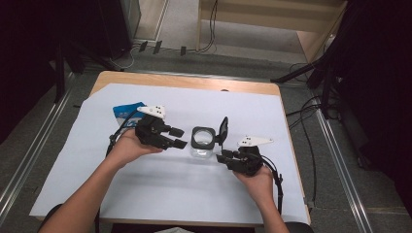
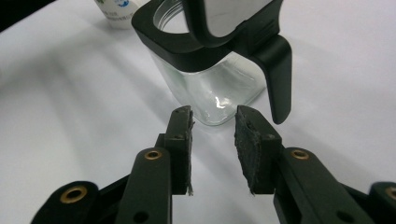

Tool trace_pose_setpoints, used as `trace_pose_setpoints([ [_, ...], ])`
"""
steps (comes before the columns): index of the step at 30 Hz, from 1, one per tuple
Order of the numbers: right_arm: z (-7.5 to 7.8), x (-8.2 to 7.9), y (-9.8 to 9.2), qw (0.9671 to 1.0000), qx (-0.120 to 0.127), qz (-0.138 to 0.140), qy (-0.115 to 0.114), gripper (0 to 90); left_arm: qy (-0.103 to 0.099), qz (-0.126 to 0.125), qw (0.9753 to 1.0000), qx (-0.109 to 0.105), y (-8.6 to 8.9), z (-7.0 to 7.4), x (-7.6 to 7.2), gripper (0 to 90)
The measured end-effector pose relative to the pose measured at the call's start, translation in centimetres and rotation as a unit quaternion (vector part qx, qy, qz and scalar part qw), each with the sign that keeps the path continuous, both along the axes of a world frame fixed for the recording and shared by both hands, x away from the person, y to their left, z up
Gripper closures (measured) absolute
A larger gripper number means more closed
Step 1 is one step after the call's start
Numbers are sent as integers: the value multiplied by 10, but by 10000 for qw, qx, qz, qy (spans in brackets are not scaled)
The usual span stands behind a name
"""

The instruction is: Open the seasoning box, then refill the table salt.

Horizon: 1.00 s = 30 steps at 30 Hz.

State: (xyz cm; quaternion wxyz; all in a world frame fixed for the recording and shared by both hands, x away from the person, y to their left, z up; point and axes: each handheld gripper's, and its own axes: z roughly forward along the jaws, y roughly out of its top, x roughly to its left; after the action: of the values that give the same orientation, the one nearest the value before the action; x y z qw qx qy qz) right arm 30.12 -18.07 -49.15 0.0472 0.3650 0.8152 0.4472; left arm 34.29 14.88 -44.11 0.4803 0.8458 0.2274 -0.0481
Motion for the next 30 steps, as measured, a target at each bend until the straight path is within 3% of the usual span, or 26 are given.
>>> trace_pose_setpoints([
  [4, 1, -1, -1, 10000, 20, 50, -12, 650, 83, 158, 9998, -74, 13, -2, -4, 452],
  [8, 2, 0, -1, 10000, -12, 56, -72, 637, 174, 259, 9995, -10, 24, -4, -5, 442],
  [17, 5, 4, 0, 9998, -81, 181, -81, 625, 164, 573, 9981, 130, 53, -8, -11, 448],
  [26, 4, 10, 2, 9997, -114, 233, -16, 624, 229, 746, 9969, 30, 75, -7, -14, 449],
  [30, 4, 11, 2, 9996, -128, 250, -25, 624, 163, 876, 9960, 39, 87, -4, -15, 451],
])
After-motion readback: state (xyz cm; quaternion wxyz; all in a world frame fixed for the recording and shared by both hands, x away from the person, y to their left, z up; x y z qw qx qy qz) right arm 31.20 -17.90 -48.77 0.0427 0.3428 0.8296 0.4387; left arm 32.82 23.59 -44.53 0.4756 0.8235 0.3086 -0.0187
